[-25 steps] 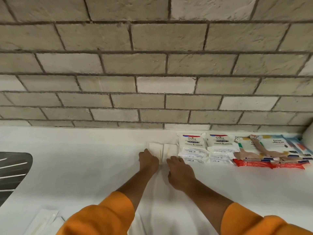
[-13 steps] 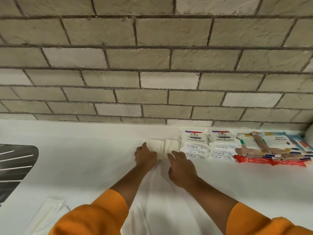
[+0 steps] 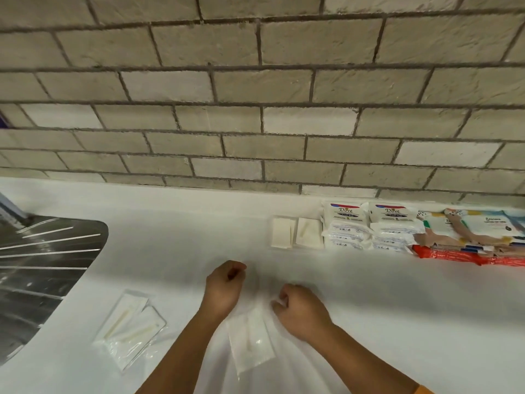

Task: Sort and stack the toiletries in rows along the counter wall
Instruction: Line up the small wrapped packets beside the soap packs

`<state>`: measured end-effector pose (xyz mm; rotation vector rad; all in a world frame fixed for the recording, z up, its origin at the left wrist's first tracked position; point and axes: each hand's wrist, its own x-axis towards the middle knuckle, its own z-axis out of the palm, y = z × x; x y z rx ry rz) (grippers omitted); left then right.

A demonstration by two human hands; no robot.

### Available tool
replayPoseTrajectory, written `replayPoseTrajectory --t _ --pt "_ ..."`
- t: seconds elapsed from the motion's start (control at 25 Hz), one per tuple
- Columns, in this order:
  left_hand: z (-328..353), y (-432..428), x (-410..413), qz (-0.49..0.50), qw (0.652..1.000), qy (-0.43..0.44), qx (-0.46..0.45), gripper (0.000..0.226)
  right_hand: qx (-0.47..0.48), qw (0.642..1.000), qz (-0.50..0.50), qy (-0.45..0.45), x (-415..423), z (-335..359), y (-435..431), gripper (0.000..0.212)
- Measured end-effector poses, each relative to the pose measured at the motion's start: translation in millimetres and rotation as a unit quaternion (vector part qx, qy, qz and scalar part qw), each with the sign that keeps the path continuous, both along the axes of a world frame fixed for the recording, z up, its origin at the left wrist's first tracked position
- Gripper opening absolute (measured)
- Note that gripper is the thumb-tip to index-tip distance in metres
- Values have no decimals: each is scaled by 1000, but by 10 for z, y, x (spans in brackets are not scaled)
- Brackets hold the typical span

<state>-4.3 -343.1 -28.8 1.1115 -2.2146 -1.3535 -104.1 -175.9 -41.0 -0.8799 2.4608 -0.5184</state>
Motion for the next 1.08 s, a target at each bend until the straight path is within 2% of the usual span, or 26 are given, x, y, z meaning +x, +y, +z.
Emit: replayPoseTrajectory --t 0.2,0.28,0.44,0.6,0.72,0.8,0.88,0.96,1.08 --pt "-20 45 906 95 995 -26 -27 18 25 999 12 -27 542 -9 -57 77" --pt "-53 76 1191 124 992 -34 -19 18 45 999 15 -7 695 -11 -79 84" --pt "-159 142 1656 130 990 -50 -26 20 53 998 -8 -20 826 -55 -76 68" --pt "-195 187 1863 146 986 -69 -46 24 9 997 -31 -68 808 -34 37 36" --pt "-150 78 1947 154 981 -91 -78 23 -89 983 -79 -141 780 -121 191 36" --pt "-189 -125 2008 148 969 -122 -155 26 -155 958 -130 -205 721 -158 287 34" --pt "-224 -338 2064 128 945 -197 -230 37 -199 930 -162 -263 666 -168 349 38" --pt "-199 -425 2071 121 929 -260 -233 49 -220 913 -168 -299 645 -188 382 42" --pt "-100 -263 2007 137 939 -251 -192 43 -238 903 -172 -314 638 -234 415 37"
